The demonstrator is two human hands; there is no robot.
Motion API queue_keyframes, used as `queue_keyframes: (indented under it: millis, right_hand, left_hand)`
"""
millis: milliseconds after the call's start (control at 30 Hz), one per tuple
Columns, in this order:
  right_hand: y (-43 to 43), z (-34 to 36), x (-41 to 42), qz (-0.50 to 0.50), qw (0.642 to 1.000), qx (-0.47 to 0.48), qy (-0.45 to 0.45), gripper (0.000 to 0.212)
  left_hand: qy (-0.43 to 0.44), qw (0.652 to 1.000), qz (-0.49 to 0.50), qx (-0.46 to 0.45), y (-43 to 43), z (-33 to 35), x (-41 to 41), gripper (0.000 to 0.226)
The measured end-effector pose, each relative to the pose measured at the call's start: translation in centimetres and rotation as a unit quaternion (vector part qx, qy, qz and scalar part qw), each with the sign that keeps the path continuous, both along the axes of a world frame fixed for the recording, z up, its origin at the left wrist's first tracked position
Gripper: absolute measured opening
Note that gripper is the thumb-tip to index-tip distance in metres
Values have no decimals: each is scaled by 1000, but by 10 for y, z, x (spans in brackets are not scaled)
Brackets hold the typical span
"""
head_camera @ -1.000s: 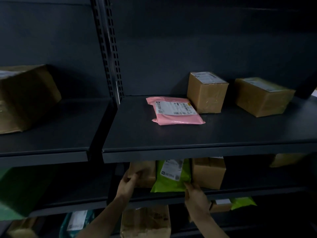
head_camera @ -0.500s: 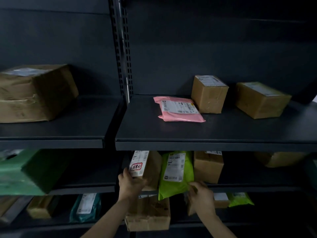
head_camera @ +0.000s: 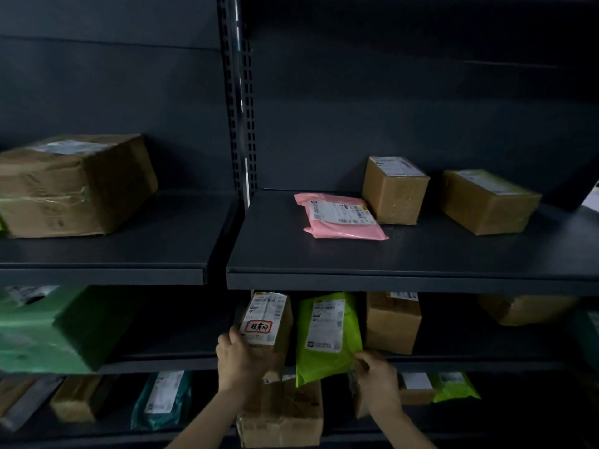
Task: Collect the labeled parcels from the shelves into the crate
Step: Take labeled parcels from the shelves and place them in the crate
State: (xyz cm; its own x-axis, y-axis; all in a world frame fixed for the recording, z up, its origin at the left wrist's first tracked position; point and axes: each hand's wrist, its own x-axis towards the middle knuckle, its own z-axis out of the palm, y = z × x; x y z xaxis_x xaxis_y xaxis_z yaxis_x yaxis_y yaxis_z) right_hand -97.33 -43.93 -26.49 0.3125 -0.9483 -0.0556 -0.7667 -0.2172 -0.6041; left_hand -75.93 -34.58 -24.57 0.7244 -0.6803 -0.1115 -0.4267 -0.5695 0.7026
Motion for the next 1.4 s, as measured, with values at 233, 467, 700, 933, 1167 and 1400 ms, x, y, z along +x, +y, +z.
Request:
queue_keyframes:
  millis: [233, 467, 700, 933, 1167, 1400]
  right_hand:
    - [-3, -4, 7, 35, 998, 45, 34, 35]
    - [-14, 7, -13, -43, 999, 11, -12, 35]
    - [-23, 19, -54, -131, 987, -47, -80, 32]
    - [-50, 33, -74, -160, 975, 4, -157, 42]
    - [-67, 33, -71, -116, 964, 39, -238, 9]
    - [-65, 32, -101, -138, 969, 5, -207, 36]
  left_hand:
    - [-26, 1000, 3, -1, 0, 2, 7, 102]
    - [-17, 998, -3, -66, -11, 16, 2, 108]
    - [-1, 995, -66, -80, -39, 40, -46, 136]
    - [-33, 993, -103, -52, -82, 47, -89, 102]
    - [-33, 995, -94, -7, -100, 36, -119, 98]
    - [-19, 998, -62, -6, -79, 39, -160, 123]
